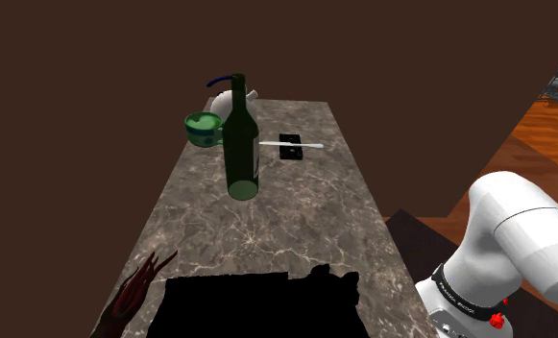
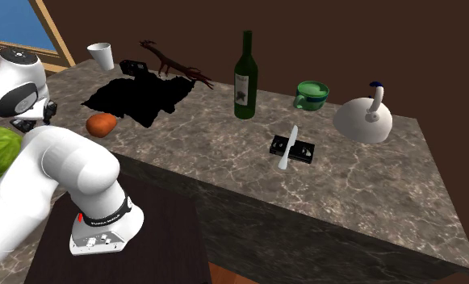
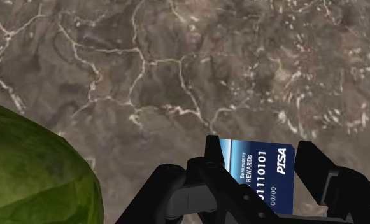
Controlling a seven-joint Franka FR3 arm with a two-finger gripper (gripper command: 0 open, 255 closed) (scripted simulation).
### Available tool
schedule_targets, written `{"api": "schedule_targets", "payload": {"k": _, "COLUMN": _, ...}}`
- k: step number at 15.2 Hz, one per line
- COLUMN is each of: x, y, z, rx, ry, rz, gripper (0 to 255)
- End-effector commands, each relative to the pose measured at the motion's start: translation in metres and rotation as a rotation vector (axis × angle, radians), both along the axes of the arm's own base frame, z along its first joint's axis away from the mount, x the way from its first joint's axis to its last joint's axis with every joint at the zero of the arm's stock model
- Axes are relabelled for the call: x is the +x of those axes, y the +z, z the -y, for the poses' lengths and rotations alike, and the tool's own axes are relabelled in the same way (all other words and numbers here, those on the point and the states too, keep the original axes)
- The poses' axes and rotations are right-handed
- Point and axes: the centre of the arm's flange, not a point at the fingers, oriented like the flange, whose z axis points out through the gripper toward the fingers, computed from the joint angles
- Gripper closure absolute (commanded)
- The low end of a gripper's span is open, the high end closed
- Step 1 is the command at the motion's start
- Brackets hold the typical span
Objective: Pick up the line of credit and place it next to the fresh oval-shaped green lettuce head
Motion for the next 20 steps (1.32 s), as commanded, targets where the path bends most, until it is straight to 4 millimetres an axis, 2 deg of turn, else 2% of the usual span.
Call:
{"api": "schedule_targets", "payload": {"k": 1, "x": 0.000, "y": -0.011, "z": 0.001, "rx": 0.001, "ry": 0.000, "rz": 0.000, "gripper": 255}}
{"api": "schedule_targets", "payload": {"k": 9, "x": 0.000, "y": -0.014, "z": 0.001, "rx": 0.001, "ry": 0.000, "rz": 0.000, "gripper": 255}}
{"api": "schedule_targets", "payload": {"k": 10, "x": 0.000, "y": -0.014, "z": 0.001, "rx": 0.001, "ry": 0.000, "rz": 0.000, "gripper": 0}}
{"api": "schedule_targets", "payload": {"k": 15, "x": 0.000, "y": -0.014, "z": 0.001, "rx": 0.001, "ry": 0.000, "rz": 0.000, "gripper": 0}}
{"api": "schedule_targets", "payload": {"k": 19, "x": 0.022, "y": 0.028, "z": 0.017, "rx": 0.001, "ry": 0.000, "rz": 0.000, "gripper": 0}}
{"api": "schedule_targets", "payload": {"k": 20, "x": 0.022, "y": 0.028, "z": 0.017, "rx": 0.001, "ry": 0.000, "rz": 0.000, "gripper": 0}}
